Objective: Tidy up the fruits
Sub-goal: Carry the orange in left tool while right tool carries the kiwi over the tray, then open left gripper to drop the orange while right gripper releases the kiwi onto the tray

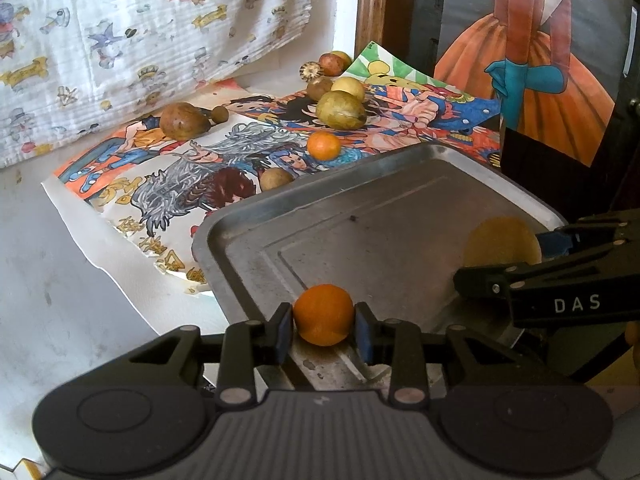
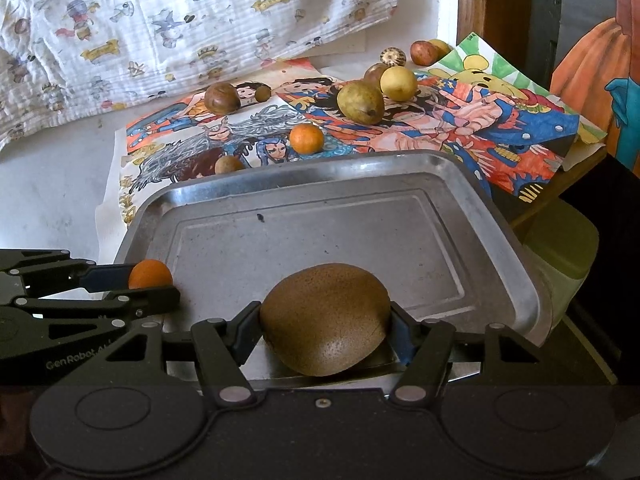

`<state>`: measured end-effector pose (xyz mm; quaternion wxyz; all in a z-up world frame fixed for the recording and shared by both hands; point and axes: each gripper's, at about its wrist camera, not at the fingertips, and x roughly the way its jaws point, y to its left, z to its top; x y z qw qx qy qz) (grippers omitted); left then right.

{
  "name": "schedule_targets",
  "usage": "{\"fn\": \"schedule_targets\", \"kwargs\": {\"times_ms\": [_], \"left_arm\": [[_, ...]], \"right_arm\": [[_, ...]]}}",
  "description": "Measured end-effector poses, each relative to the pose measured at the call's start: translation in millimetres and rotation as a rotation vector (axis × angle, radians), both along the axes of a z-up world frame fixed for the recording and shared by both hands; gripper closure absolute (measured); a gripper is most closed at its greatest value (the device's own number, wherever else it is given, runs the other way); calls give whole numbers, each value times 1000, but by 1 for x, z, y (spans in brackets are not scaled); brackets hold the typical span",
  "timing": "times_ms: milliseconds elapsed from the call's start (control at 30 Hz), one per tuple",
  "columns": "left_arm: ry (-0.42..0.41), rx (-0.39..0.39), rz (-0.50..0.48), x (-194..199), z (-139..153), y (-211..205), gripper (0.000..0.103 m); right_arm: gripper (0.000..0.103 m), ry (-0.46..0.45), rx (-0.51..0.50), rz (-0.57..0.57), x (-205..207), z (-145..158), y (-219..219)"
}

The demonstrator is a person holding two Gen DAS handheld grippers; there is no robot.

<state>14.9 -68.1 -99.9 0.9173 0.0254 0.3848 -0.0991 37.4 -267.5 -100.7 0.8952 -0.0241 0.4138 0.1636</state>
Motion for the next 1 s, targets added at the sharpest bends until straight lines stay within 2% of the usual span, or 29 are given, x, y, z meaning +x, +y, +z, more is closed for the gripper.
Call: {"fn": "schedule_targets", "kwargs": {"times_ms": [167,233,367,467,633,733,833,1000], "left_arm": [[4,-9,5,2,0,4,61],[0,-11,4,1,0,4,58],[-12,-11,2,0,2,4,51],[-24,-7,0,-1,4,4,45],[-31,-9,-2,0,5,4,41],[-38,-15,-5,-1,6,4,33],[-68,-8,15,-3,11,5,14],[-66,-20,29,-1,12,10,13]], "right_arm": [[34,11,14,-14,2,0,-3],[29,2,25,-18,2,2,-4],[28,-11,33,-20,2,8,-3],[22,-24,49,-22,2,13,-2],[19,-36,66,-29,3,18,-1],[16,-40,78,-35,2,22,-2],[10,-59,88,-38,1,27,-3],[9,-70,107,-57,1,33,-6]]}}
